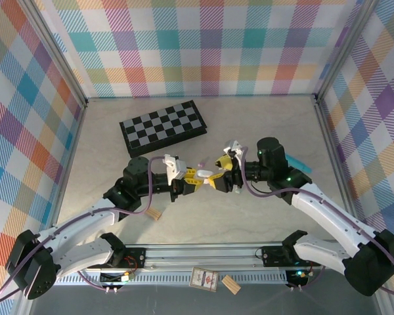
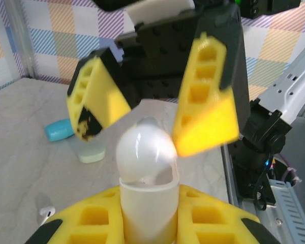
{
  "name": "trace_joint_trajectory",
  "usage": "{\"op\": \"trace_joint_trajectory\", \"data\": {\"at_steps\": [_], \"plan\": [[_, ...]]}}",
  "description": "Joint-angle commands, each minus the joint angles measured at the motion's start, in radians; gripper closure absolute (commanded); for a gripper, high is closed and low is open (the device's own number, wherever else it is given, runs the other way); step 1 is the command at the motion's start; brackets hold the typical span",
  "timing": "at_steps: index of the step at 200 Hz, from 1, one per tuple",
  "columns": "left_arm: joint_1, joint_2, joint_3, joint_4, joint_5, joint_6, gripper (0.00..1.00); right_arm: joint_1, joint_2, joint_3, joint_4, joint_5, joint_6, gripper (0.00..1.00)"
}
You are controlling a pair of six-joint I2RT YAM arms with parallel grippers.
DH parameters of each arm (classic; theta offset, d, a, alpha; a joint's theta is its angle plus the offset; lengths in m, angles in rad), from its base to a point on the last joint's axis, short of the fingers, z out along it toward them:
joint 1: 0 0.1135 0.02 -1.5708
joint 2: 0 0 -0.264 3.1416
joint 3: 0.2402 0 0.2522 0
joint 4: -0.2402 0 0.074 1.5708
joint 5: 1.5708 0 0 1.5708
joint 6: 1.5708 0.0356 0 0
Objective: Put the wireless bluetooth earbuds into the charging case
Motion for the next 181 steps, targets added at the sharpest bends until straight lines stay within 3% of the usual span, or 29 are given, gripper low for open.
{"op": "trace_joint_trajectory", "data": {"at_steps": [1,53,98,144,181], "plan": [[-0.025,-0.028,-0.046,0.048,0.042,0.079,0.9,-0.033,-0.021,0.057,-0.011,0.088,0.012,0.21],[-0.025,0.018,-0.103,0.201,0.011,0.087,0.92,-0.036,-0.052,0.035,0.025,-0.028,-0.006,0.14],[-0.025,0.014,-0.113,0.286,0.025,0.062,0.91,-0.036,-0.066,-0.016,0.035,-0.188,-0.051,0.16],[-0.025,0.057,-0.119,0.541,0.017,-0.11,0.92,-0.03,-0.054,-0.121,0.224,-0.259,-0.015,0.25],[-0.024,0.086,-0.101,0.585,0.032,-0.149,0.92,-0.01,-0.033,-0.143,0.336,-0.258,0.009,0.4]]}}
